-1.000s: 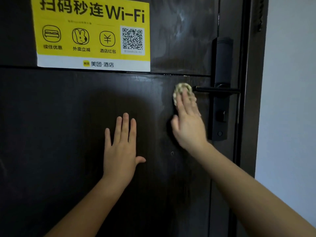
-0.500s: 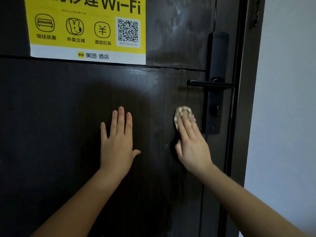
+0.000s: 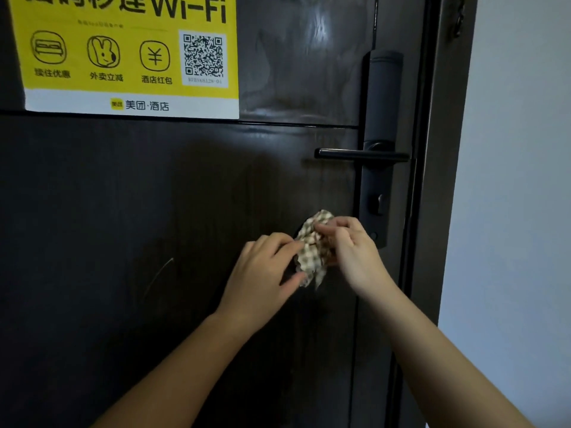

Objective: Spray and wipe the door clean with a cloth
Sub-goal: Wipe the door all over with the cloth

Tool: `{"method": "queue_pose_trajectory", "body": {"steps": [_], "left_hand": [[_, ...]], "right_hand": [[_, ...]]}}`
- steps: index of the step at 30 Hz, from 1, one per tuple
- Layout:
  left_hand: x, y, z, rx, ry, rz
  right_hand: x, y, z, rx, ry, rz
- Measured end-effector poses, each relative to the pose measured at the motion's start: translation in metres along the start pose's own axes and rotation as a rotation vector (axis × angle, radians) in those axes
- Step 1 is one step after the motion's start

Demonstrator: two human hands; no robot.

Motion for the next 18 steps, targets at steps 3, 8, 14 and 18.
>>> {"method": "queue_pose_trajectory", "body": {"steps": [3, 8, 14, 18], "left_hand": [[-0.016, 0.013, 0.007, -0.004, 0.017, -0.047], [-0.026, 0.006, 0.008, -0.033, 0.059, 0.105], [-0.011, -0.018, 0.012, -0.169, 0.059, 0.24], [0.011, -0.033, 0.033, -0.281, 0.086, 0.276]], "right_hand": [[0.005, 0.008, 0.003, -0.064, -0.074, 0.141], [0.006, 0.003, -0.008, -0.186, -0.224, 0.458], [-0.012, -0.008, -0.017, -0.127, -0.203, 0.391], [-0.024, -0.003, -0.03, -0.049, -0.063, 0.271]]}}
Point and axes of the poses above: each hand's wrist, its own z-axis towards the middle knuckle, its own x-axis out of the back of the hand, y = z × x, the point moved 1 cm from there along z, towards the middle knuckle, and after that the axes turned 7 degrees about -z, right-handed, at the moved point
